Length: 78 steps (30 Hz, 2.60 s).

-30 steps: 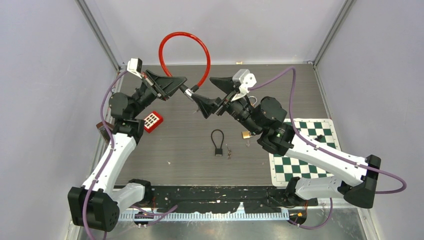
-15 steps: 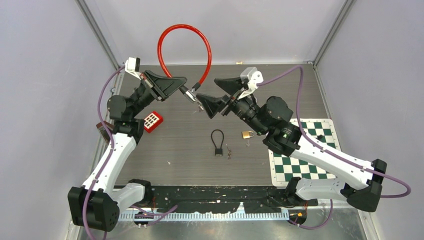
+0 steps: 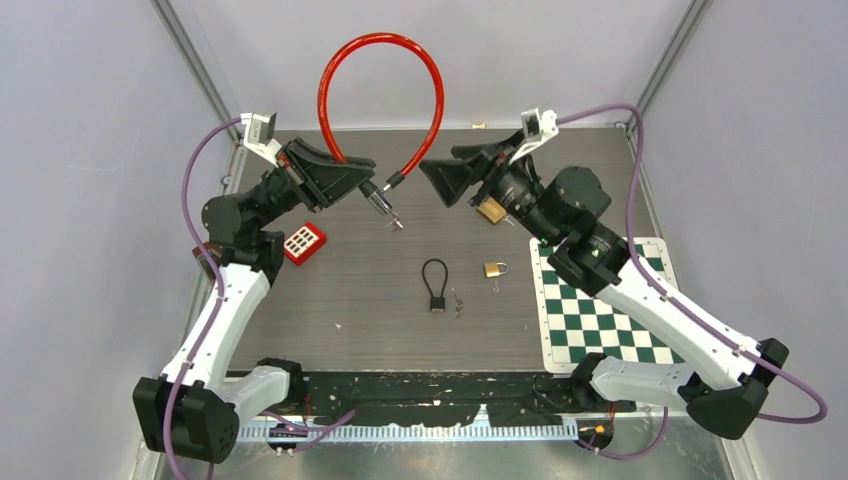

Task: Lock with the key
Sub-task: Lock the lock.

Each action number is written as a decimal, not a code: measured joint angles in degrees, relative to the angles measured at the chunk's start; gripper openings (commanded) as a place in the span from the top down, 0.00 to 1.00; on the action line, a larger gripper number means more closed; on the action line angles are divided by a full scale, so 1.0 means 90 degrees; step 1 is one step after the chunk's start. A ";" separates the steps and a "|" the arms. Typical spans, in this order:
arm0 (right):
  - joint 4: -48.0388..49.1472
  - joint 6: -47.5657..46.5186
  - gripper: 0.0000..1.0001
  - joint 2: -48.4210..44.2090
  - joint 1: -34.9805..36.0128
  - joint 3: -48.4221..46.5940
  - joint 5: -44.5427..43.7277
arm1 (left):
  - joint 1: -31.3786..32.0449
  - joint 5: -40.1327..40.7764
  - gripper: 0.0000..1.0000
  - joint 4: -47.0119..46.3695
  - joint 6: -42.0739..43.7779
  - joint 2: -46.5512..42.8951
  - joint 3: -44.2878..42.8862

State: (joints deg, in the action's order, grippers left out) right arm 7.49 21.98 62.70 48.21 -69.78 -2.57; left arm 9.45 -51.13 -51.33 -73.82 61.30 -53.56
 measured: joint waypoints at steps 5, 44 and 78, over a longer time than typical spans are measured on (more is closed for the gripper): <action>-0.0177 0.1083 0.11 0.0602 -0.0425 -0.0687 0.0517 | 0.0000 -0.0340 1.00 -0.0044 0.0294 -0.0010 -0.0100; 0.0537 0.2635 0.95 0.1268 -0.0566 -0.0748 0.0792 | -0.0010 -0.0969 1.00 0.1654 0.2028 0.0000 -0.0529; 0.1309 0.2494 0.95 0.1171 0.0102 -0.0372 0.0068 | -0.0010 -0.1387 1.00 -0.1783 0.0452 0.0466 -0.0308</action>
State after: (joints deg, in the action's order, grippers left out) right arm 19.27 44.42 73.23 49.12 -73.12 -1.96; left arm 9.37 -63.61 -67.37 -69.76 65.49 -56.34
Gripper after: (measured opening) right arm 0.221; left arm 0.084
